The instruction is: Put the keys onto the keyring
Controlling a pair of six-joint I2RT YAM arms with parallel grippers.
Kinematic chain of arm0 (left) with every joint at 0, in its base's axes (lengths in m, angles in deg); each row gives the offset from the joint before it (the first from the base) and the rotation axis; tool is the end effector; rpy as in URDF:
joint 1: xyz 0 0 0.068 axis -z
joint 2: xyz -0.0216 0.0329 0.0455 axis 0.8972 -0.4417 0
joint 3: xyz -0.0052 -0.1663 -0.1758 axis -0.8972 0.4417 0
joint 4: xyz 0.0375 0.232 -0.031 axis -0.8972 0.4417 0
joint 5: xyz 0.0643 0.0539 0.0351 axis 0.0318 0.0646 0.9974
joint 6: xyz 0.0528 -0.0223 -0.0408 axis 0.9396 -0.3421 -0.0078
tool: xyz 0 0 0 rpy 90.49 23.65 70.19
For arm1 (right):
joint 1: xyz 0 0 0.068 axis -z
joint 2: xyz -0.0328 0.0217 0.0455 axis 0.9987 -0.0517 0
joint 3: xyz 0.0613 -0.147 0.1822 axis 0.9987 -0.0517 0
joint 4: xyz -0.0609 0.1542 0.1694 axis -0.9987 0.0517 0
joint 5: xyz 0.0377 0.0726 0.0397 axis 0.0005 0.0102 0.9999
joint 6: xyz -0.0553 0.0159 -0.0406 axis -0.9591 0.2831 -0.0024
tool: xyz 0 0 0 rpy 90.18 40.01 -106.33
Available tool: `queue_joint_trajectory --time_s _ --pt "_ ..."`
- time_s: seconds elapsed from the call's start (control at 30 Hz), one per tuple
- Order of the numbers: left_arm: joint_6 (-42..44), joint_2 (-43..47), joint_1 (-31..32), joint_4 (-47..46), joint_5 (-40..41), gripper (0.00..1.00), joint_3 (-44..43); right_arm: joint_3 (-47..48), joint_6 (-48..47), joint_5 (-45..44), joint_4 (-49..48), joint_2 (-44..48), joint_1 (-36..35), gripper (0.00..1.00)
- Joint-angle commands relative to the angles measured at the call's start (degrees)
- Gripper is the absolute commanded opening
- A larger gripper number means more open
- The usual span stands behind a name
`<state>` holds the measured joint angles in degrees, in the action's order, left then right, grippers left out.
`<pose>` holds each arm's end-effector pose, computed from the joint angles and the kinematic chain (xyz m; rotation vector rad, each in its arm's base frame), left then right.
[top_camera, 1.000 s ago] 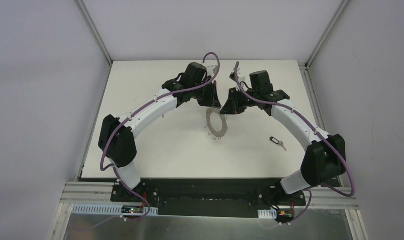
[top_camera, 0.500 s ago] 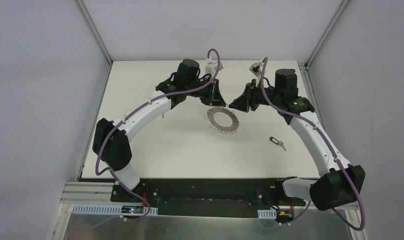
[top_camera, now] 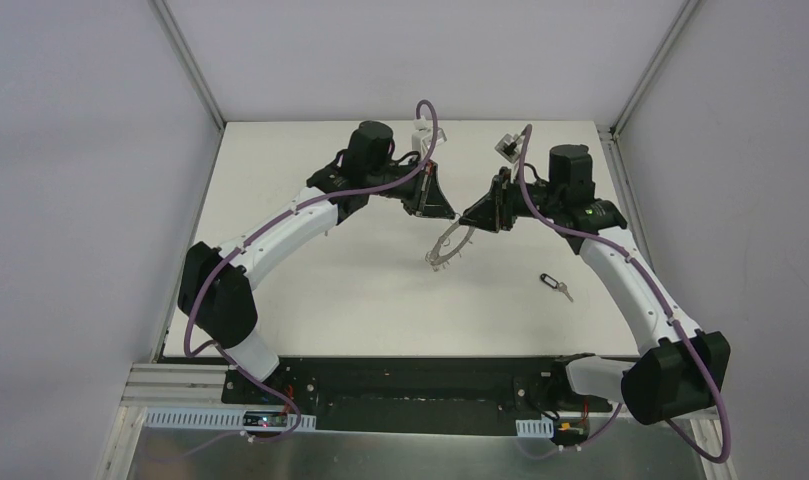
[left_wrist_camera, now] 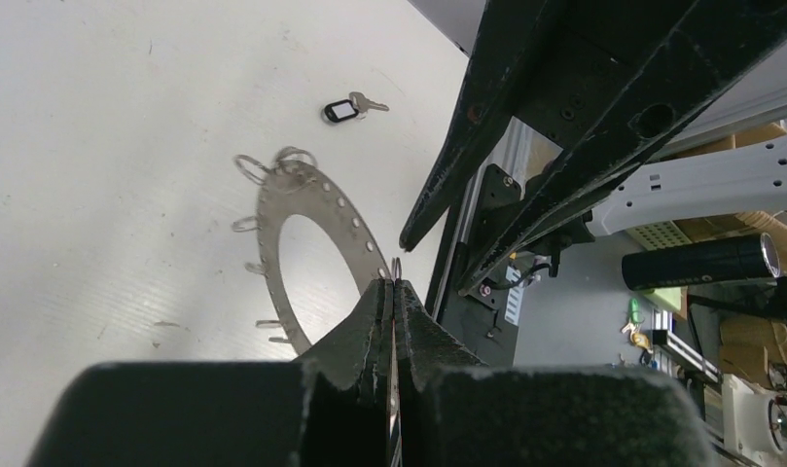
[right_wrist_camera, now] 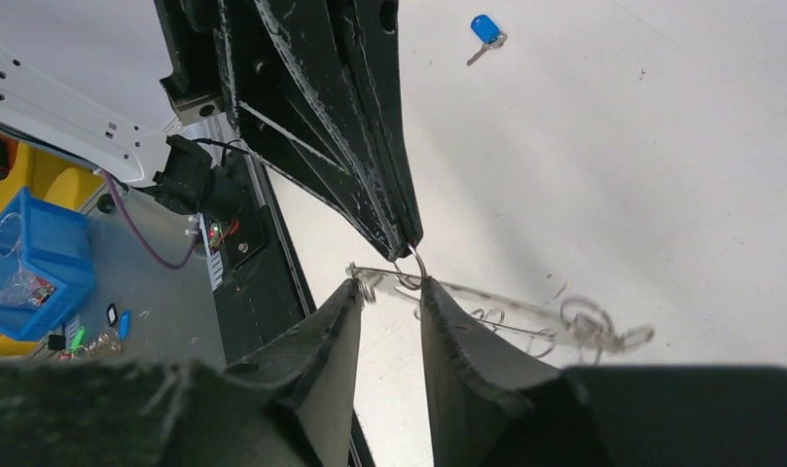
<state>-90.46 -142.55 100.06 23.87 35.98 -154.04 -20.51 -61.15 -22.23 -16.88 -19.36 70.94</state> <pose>0.2713 -0.2519 0.3276 0.8990 1.8078 -1.4240 0.2445 0.1192 0.3233 -1.0319 1.6219 0.9791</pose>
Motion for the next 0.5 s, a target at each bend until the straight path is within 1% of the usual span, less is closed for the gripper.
queue_joint_trajectory --time_s 0.0,0.13,0.3,0.47 --pt "-0.52 3.47 -0.50 -4.60 -2.73 0.00 0.19 -0.68 -1.11 4.14 -3.48 0.30 0.24 0.29" --pt "-1.28 3.47 -0.50 -4.63 -3.42 0.00 0.49 -1.95 -0.55 4.67 -4.80 -0.04 0.25 0.28" --pt "-1.52 3.45 -0.50 -6.53 -4.13 0.00 0.87 -2.37 -0.12 3.79 -5.79 -0.77 0.26 0.32" --pt "-1.52 3.56 -0.50 -6.90 -4.90 0.00 1.16 -2.18 0.07 3.68 -6.27 -0.86 0.21 0.34"
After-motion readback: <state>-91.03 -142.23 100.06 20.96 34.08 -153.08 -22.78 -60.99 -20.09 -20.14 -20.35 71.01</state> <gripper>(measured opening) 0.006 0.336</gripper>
